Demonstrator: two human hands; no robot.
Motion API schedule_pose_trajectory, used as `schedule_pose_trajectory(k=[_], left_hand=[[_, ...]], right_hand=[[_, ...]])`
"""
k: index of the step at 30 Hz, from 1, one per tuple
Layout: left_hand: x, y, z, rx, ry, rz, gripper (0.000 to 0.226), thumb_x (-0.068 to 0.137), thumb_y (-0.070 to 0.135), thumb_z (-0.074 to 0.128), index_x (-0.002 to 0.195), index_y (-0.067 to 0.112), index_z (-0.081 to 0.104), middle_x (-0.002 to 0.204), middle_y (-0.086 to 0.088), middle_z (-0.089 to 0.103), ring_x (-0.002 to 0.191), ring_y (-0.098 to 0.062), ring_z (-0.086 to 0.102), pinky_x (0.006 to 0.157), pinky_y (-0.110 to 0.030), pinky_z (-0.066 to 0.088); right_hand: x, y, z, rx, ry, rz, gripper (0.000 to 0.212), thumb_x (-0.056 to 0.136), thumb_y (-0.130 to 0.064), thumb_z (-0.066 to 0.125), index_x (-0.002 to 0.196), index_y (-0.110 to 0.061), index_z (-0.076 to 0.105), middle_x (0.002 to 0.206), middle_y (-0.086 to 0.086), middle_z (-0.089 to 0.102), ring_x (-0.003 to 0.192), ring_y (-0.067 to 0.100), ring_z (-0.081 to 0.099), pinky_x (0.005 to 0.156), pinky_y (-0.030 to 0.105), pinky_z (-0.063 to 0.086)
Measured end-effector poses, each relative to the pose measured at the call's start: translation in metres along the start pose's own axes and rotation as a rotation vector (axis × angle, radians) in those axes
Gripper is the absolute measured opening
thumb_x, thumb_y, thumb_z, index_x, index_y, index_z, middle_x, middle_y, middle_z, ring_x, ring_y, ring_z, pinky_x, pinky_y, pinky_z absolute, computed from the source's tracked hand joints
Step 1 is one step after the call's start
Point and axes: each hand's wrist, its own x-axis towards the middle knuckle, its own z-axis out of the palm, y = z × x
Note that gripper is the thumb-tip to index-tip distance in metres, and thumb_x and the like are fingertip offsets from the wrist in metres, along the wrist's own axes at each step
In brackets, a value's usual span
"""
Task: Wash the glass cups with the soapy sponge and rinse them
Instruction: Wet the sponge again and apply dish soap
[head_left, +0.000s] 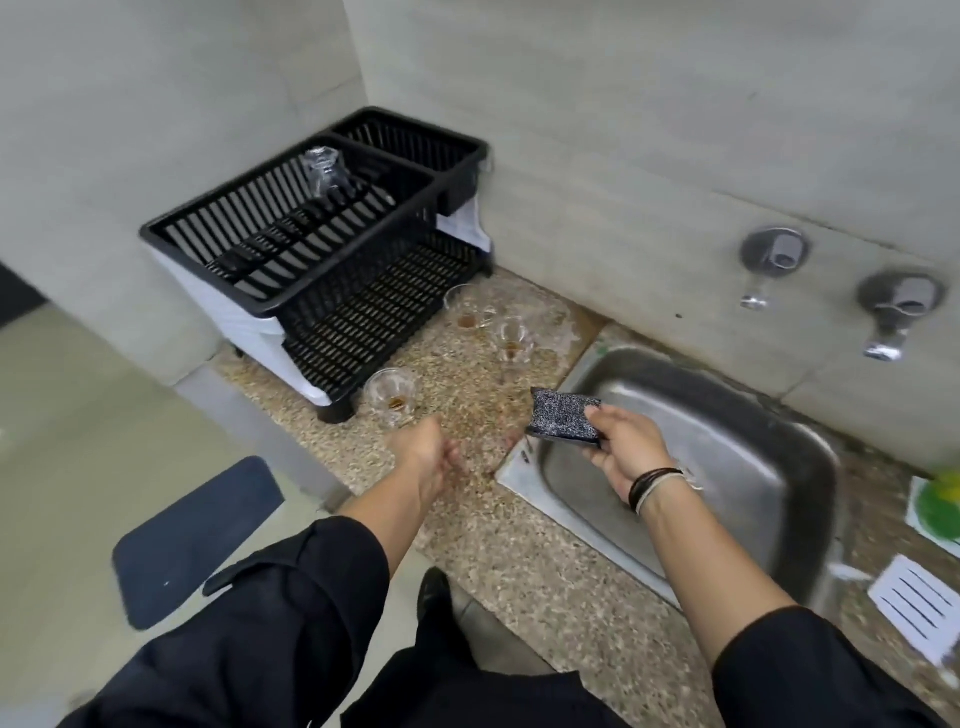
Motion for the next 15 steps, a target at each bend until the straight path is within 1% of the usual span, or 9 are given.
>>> schedule_pose_trajectory(k=[2, 3, 4, 6, 7, 9, 11, 12, 15], left_hand=[[0.005, 0.001, -0.008, -0.078, 0.105, 0.023, 0.049, 0.101, 0.015, 0.047, 0.144, 0.012, 0.024, 0.081, -0.011, 0.059, 0.059, -0.02, 0.059, 0.062, -0.036, 0.053], [0.008, 0.002, -0.013, -0.105, 0.129, 0.031, 0.049, 0.102, 0.015, 0.045, 0.144, 0.016, 0.019, 0.084, -0.012, 0.058, 0.062, -0.021, 0.057, 0.063, -0.037, 0.053], [0.01, 0.005, -0.017, -0.125, 0.138, 0.035, 0.044, 0.103, 0.016, 0.042, 0.14, 0.018, 0.02, 0.085, -0.013, 0.057, 0.061, -0.02, 0.055, 0.059, -0.035, 0.051], [0.019, 0.008, -0.026, -0.133, 0.135, 0.037, 0.026, 0.107, 0.017, 0.038, 0.132, 0.014, 0.032, 0.084, -0.014, 0.057, 0.056, -0.019, 0.052, 0.052, -0.032, 0.044], [0.023, 0.008, -0.031, -0.109, 0.117, 0.036, 0.021, 0.108, 0.017, 0.037, 0.128, 0.012, 0.04, 0.082, -0.013, 0.058, 0.056, -0.019, 0.053, 0.051, -0.032, 0.043], [0.029, 0.008, -0.036, -0.045, 0.042, 0.048, 0.021, 0.109, 0.014, 0.036, 0.119, 0.008, 0.053, 0.076, -0.008, 0.058, 0.056, -0.017, 0.055, 0.053, -0.031, 0.045], [0.03, 0.009, -0.038, -0.038, -0.034, 0.076, 0.017, 0.108, 0.012, 0.035, 0.108, 0.011, 0.053, 0.072, -0.004, 0.052, 0.06, -0.015, 0.055, 0.058, -0.03, 0.049], [0.031, 0.01, -0.038, -0.047, -0.059, 0.091, 0.016, 0.109, 0.013, 0.035, 0.106, 0.013, 0.05, 0.071, -0.003, 0.051, 0.061, -0.015, 0.054, 0.06, -0.03, 0.05], [0.026, 0.009, -0.032, -0.015, -0.104, 0.176, 0.02, 0.112, 0.025, 0.034, 0.117, 0.012, 0.05, 0.076, -0.005, 0.054, 0.065, -0.015, 0.055, 0.068, -0.033, 0.05]], right_hand=[[0.002, 0.003, 0.017, -0.005, -0.029, 0.012, 0.009, 0.098, 0.0, 0.056, 0.096, -0.006, 0.062, 0.092, 0.012, 0.07, 0.082, 0.02, 0.067, 0.065, 0.028, 0.06], [0.003, 0.004, 0.026, -0.012, -0.04, 0.018, 0.009, 0.098, 0.0, 0.056, 0.096, -0.006, 0.061, 0.093, 0.013, 0.07, 0.084, 0.021, 0.067, 0.066, 0.029, 0.061], [0.004, 0.005, 0.034, -0.016, -0.048, 0.024, 0.008, 0.098, 0.0, 0.056, 0.096, -0.006, 0.061, 0.094, 0.013, 0.069, 0.085, 0.022, 0.067, 0.068, 0.03, 0.061], [0.007, 0.007, 0.045, -0.021, -0.048, 0.035, 0.006, 0.097, -0.001, 0.058, 0.097, -0.007, 0.059, 0.097, 0.013, 0.069, 0.087, 0.021, 0.067, 0.072, 0.033, 0.06], [0.008, 0.008, 0.048, -0.026, -0.046, 0.038, 0.006, 0.097, -0.001, 0.059, 0.098, -0.008, 0.059, 0.097, 0.012, 0.069, 0.087, 0.021, 0.067, 0.072, 0.033, 0.06], [0.008, 0.008, 0.05, -0.034, -0.047, 0.04, 0.006, 0.097, -0.002, 0.059, 0.098, -0.008, 0.059, 0.095, 0.01, 0.069, 0.087, 0.019, 0.067, 0.067, 0.03, 0.058], [0.007, 0.009, 0.046, -0.04, -0.046, 0.036, 0.006, 0.097, -0.002, 0.059, 0.096, -0.008, 0.06, 0.094, 0.009, 0.07, 0.085, 0.019, 0.067, 0.068, 0.03, 0.059], [0.005, 0.008, 0.043, -0.04, -0.045, 0.032, 0.007, 0.098, -0.001, 0.058, 0.095, -0.007, 0.061, 0.093, 0.01, 0.07, 0.084, 0.019, 0.068, 0.069, 0.031, 0.059], [0.001, 0.006, 0.025, -0.042, -0.012, 0.005, 0.007, 0.098, -0.002, 0.058, 0.099, -0.008, 0.061, 0.094, 0.01, 0.07, 0.082, 0.018, 0.068, 0.069, 0.031, 0.057]])
